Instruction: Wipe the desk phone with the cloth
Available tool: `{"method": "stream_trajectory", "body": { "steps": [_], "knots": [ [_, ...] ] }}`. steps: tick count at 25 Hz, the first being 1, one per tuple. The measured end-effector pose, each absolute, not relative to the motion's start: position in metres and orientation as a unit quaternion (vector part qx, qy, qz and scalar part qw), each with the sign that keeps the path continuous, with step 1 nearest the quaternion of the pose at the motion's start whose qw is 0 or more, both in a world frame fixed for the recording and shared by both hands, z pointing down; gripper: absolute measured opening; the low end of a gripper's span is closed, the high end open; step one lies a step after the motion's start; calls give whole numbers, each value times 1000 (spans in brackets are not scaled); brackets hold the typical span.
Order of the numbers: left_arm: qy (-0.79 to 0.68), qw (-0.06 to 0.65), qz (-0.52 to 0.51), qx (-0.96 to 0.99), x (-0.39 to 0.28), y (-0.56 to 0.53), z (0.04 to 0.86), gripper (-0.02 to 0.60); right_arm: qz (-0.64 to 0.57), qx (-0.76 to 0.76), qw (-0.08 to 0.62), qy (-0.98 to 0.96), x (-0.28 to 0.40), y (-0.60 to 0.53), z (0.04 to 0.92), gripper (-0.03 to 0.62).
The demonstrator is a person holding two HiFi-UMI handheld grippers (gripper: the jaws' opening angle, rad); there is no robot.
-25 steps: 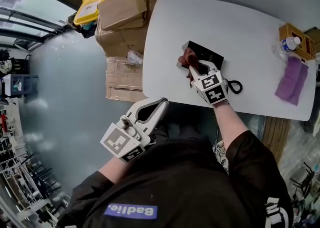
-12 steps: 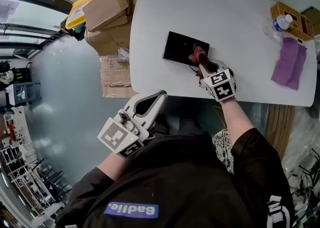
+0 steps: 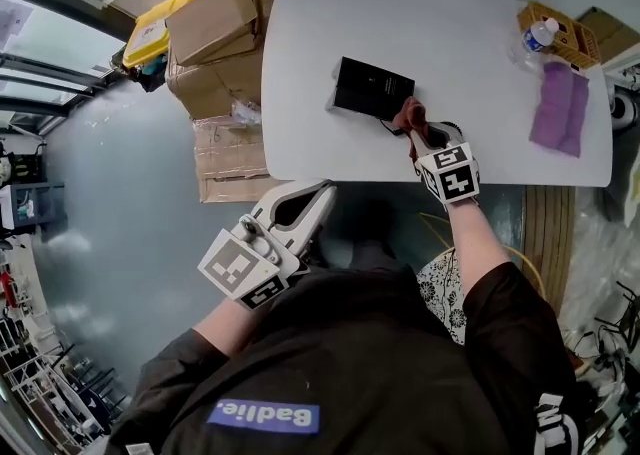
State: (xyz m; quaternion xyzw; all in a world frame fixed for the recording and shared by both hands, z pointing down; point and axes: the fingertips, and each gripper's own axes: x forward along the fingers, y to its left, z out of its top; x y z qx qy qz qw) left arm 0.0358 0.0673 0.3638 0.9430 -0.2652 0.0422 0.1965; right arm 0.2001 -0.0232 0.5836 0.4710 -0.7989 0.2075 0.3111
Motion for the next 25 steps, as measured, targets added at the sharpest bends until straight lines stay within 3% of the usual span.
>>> {"method": "stream_trajectory", "body": {
  "steps": [14,25],
  "knots": [
    [-163,160,-6,973,-72,127,319,9,166,522,253,-798,45,91,438,69],
    [-146,147,6,978,-91,161,312,9,133,475,185,-850,-25,154,353,69]
  ]
}}
